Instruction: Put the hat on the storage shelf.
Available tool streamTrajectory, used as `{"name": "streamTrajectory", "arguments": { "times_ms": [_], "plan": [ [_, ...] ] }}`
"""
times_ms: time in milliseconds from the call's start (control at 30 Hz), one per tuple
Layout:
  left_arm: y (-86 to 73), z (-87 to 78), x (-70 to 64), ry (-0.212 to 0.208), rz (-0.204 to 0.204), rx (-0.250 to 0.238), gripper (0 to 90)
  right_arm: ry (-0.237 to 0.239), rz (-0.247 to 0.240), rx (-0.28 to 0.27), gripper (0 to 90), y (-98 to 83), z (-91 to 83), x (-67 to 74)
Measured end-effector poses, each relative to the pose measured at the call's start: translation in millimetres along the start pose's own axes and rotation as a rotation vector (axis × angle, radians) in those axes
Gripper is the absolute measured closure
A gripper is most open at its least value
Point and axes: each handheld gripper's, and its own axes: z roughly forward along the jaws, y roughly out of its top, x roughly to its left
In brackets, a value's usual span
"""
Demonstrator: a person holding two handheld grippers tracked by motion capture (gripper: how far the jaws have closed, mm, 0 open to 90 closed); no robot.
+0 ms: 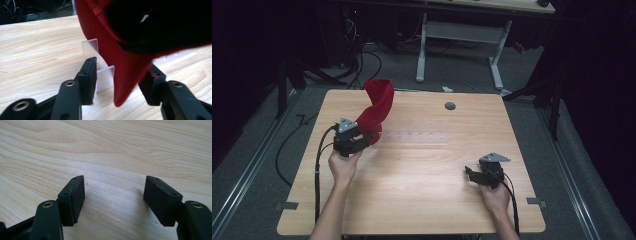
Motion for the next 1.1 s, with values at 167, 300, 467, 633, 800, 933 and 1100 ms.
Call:
{"name": "streamTrajectory", "arguments": {
  "times_ms": [167, 300, 467, 633, 800, 933, 1100],
  "plan": [
    [-2.0, -6.9, 0.2, 0.008, -0.003, -0.002, 47.3, 0.000, 0.000, 0.000, 33.8, 0.0, 0.0, 0.0],
    [-2.2, -11.6, 2.5, 0.016, -0.010, -0.006, 45.4, 0.000, 0.001, 0.001, 33.7, 0.0, -0.1, 0.1],
    [0.6, -23.5, 3.0, 0.035, -0.007, -0.014, 43.9, 0.001, 0.001, 0.001, 33.7, 0.0, -0.1, 0.1],
    [0.2, -32.3, 4.3, 0.044, 0.001, -0.016, 42.5, 0.002, -0.002, 0.001, 33.7, 0.0, -0.1, 0.0],
    [-0.7, -40.6, 3.0, 0.049, 0.008, 0.004, 41.4, 0.003, -0.004, 0.001, 33.7, 0.0, -0.1, 0.1],
    [-4.1, -51.0, 0.9, 0.027, -0.004, 0.005, 40.7, 0.002, -0.004, 0.001, 33.7, 0.0, -0.1, 0.0],
    [-9.4, -58.7, -0.1, 0.025, -0.022, 0.018, 39.7, 0.006, -0.005, 0.001, 33.5, 0.0, -0.1, 0.4]
  ]
}}
